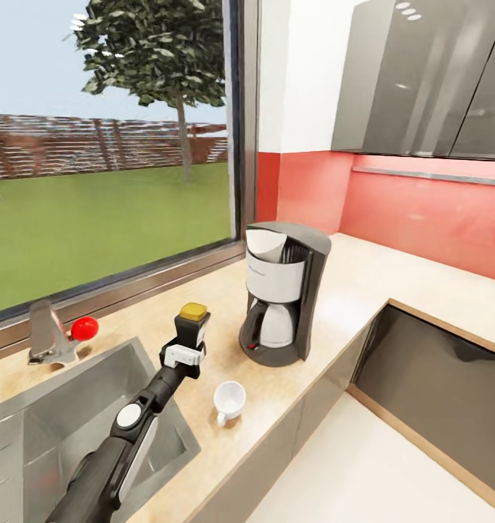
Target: Set up a coffee station on the kitchen countertop: keep the coffee maker on the countertop, move the bottle of coffee from the kitchen shelf to the counter next to the coffee maker, place a paper coffee filter on top of the coffee maker, put the saucer next to the coffee maker with the coffee cup on the saucer, and place the electric kettle next to the coffee maker.
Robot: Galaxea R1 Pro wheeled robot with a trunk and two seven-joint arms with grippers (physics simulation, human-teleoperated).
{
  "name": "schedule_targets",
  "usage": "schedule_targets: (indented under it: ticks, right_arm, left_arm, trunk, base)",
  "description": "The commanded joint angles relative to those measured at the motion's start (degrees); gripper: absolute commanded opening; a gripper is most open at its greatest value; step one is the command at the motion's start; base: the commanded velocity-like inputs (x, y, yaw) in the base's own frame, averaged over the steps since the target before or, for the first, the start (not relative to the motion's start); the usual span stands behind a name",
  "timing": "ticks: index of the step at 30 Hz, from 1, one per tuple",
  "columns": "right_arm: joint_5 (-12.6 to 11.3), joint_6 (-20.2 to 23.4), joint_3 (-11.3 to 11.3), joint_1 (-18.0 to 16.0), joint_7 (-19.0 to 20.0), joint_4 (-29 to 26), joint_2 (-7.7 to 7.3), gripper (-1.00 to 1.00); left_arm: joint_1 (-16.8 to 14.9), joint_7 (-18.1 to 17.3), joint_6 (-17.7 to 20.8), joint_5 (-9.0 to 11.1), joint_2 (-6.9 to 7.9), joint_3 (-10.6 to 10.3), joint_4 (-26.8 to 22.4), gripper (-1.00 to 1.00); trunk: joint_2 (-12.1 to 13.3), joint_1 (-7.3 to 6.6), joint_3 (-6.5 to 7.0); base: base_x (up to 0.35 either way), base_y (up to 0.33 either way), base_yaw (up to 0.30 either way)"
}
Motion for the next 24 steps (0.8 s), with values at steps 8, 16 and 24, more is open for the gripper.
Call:
schedule_targets:
  ticks: [8, 16, 24]
  right_arm:
    - [-0.33, -0.19, 0.23, -0.06, -0.01, 0.04, -0.01, 1.00]
    - [-0.18, -0.19, 0.35, -0.07, 0.11, 0.04, -0.03, 1.00]
    - [-0.15, -0.18, 0.48, -0.05, 0.25, 0.04, -0.10, 1.00]
  left_arm:
    - [-0.06, 2.47, -3.70, -0.36, 0.11, 1.15, 0.77, -1.00]
    - [-0.25, 7.48, -5.52, -0.66, -0.04, 0.90, 4.60, -1.00]
    - [-0.30, 7.79, -5.72, -0.52, -0.08, 0.94, 5.30, -1.00]
  trunk:
    - [-0.12, 0.04, -0.21]
    - [-0.12, 0.04, -0.40]
    - [-0.12, 0.04, -0.40]
  base:
    - [0.050, -0.074, 0.036]
    - [0.001, -0.001, 0.064]
    - [0.000, 0.000, 0.002]
